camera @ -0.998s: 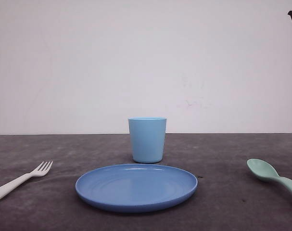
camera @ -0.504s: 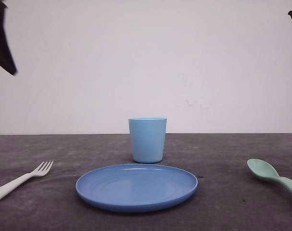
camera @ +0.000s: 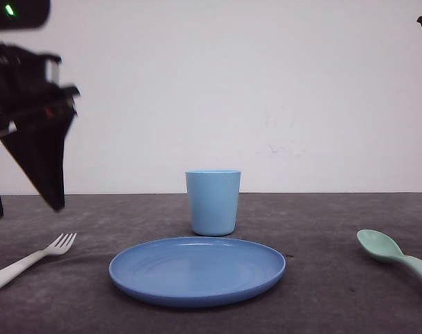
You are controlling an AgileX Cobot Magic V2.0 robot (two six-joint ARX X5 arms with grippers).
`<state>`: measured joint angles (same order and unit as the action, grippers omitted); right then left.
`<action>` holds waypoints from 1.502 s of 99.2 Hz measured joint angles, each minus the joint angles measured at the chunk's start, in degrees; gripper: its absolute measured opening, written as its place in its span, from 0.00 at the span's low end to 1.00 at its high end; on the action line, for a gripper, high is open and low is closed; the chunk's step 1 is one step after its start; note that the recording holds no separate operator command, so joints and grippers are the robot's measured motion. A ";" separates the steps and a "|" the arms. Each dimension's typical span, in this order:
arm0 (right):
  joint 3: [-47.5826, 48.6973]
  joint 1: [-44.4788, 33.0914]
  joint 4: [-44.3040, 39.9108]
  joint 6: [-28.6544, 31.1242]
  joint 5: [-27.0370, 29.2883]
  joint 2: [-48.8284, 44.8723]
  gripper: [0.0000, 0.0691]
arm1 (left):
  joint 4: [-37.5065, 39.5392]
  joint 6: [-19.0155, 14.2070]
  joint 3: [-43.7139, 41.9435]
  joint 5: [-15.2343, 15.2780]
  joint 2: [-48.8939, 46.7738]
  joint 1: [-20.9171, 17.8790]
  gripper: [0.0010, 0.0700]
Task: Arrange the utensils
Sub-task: 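Lower the left gripper onto the white fork and close on it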
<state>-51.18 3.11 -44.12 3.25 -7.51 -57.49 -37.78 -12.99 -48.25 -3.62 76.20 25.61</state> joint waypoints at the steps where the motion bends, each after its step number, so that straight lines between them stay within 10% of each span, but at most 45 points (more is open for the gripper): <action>1: 0.00 0.00 0.00 0.00 0.00 0.00 0.99 | 0.17 -0.07 0.00 0.11 0.28 0.07 0.66; 73: 0.00 0.00 0.00 -0.02 0.00 0.00 0.99 | 6.32 -1.68 -0.17 4.98 10.49 0.90 0.59; 112: 0.00 0.00 0.00 0.00 0.00 0.00 0.99 | 6.19 -1.70 -0.39 6.25 10.95 0.94 0.13; 149: 0.00 0.00 0.02 -0.02 0.00 0.00 0.99 | 6.29 -1.64 -0.50 6.05 11.02 1.16 0.05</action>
<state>-51.18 3.11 -44.10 3.22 -7.51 -57.49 -31.48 -14.63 -48.75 2.44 87.22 26.76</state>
